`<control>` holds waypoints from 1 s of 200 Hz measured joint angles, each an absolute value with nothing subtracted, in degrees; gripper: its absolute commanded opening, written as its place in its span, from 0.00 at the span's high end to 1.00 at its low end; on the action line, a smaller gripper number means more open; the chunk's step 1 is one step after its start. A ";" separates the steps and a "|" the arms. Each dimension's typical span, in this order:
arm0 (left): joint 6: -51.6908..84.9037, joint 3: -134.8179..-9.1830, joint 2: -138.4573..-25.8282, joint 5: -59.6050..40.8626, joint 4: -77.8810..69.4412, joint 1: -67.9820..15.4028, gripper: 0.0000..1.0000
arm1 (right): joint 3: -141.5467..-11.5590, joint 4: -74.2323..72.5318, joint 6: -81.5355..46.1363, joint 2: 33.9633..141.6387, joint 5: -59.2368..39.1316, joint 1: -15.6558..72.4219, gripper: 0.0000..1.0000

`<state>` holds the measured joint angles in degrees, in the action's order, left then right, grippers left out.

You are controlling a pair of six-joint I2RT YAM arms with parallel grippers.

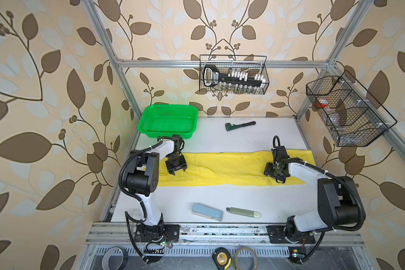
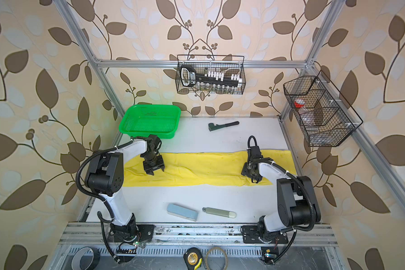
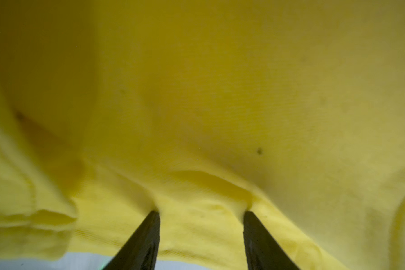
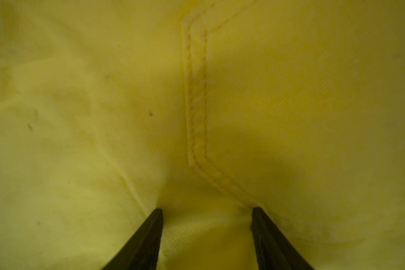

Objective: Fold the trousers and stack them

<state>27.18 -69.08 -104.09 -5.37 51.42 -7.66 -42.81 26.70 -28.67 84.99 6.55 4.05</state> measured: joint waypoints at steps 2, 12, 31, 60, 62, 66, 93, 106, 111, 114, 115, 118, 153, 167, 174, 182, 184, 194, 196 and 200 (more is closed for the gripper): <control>27.00 -68.99 -103.77 -5.23 51.48 -7.62 0.33 | -42.72 26.79 -28.51 84.86 6.68 3.92 0.37; 24.88 -68.79 -101.95 -3.95 51.94 -7.40 0.29 | -42.22 27.11 -27.97 84.12 7.07 3.64 0.37; 20.75 -68.25 -98.94 -0.82 51.83 -6.66 0.29 | -41.54 27.86 -27.27 82.28 7.07 3.66 0.37; 15.25 -67.37 -98.59 1.96 50.46 -4.16 0.29 | -41.60 27.94 -26.28 81.14 7.09 4.45 0.36; 14.94 -67.29 -98.70 2.20 50.37 -3.99 0.29 | -41.60 27.97 -26.28 81.14 7.09 4.47 0.36; 14.50 -67.18 -98.87 2.76 50.22 -3.66 0.29 | -41.60 27.99 -26.11 81.14 7.09 4.54 0.36; 12.51 -67.35 -101.93 6.87 49.08 -0.51 0.30 | -41.63 28.10 -25.45 81.14 7.05 4.86 0.36; 11.99 -67.59 -103.28 9.58 48.40 0.82 0.30 | -41.63 28.05 -25.41 81.14 7.03 4.86 0.36; 11.86 -67.92 -103.72 10.39 48.42 1.15 0.30 | -41.60 28.05 -25.41 81.14 7.03 4.86 0.37; 11.75 -68.18 -104.09 11.03 48.42 1.34 0.30 | -41.60 28.05 -25.41 81.14 6.96 4.84 0.37; 11.68 -68.34 -104.27 11.33 48.45 1.39 0.30 | -41.60 28.05 -25.43 81.14 6.94 4.84 0.37; 11.62 -68.71 -104.55 11.90 48.53 1.63 0.30 | -41.60 28.05 -25.43 81.14 6.87 4.84 0.36; 9.72 -74.32 -107.55 18.76 48.82 2.81 0.30 | -41.30 27.73 -25.41 81.14 6.42 4.84 0.37; 8.82 -76.16 -107.55 20.10 48.97 3.51 0.30 | -40.58 27.33 -25.41 81.10 6.20 4.84 0.37; 8.32 -77.25 -107.79 20.62 49.12 4.03 0.30 | -40.25 27.18 -25.41 81.08 6.11 4.84 0.37; 7.81 -78.89 -108.55 21.65 49.60 4.75 0.30 | -39.90 26.98 -25.41 81.06 5.93 4.84 0.37; 7.66 -79.35 -108.79 21.80 49.76 4.95 0.30 | -39.83 26.94 -25.41 81.03 5.85 4.84 0.37; 7.33 -81.65 -110.39 22.98 50.24 5.78 0.29 | -39.75 26.79 -25.41 81.01 5.76 4.86 0.37; 7.29 -82.11 -110.78 23.18 50.37 5.87 0.29 | -39.75 26.76 -25.41 80.99 5.74 4.86 0.37; 7.11 -82.98 -111.48 23.44 50.43 6.15 0.29 | -39.75 26.74 -25.41 80.95 5.69 4.86 0.37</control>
<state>7.11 -82.98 -111.48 23.44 50.43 6.15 -39.75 26.74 -25.41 80.95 5.69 4.86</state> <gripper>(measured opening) 0.705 0.633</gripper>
